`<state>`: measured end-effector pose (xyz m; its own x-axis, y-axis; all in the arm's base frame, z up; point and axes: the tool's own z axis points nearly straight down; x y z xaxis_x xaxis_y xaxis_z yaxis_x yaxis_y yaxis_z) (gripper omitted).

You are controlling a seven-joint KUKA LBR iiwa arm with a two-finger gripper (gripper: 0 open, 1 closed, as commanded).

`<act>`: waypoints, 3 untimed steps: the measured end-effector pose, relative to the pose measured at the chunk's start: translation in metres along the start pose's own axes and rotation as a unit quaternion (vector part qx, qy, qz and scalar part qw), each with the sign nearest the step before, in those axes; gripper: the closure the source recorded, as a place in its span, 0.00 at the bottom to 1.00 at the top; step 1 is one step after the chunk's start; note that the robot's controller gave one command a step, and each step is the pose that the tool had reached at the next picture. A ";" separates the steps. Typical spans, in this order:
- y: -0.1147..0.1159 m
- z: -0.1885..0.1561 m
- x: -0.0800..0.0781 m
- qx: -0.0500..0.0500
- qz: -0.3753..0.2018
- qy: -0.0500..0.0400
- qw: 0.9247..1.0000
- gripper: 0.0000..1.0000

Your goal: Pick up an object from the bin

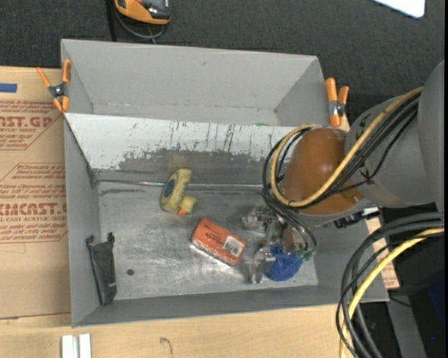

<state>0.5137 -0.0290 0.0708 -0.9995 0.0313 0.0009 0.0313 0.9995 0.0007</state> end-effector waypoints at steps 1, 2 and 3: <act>0.014 -0.001 0.007 0.003 -0.031 -0.005 0.999 0.00; 0.043 -0.001 0.013 0.001 -0.067 -0.004 0.998 0.00; 0.074 -0.010 0.034 0.000 -0.017 0.001 1.000 1.00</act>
Offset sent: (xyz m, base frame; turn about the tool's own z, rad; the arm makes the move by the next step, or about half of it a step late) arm -0.0174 0.0742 -0.0008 0.2570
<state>0.4822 0.0462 0.0809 -1.0000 -0.0020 0.0025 -0.0020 1.0000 0.0005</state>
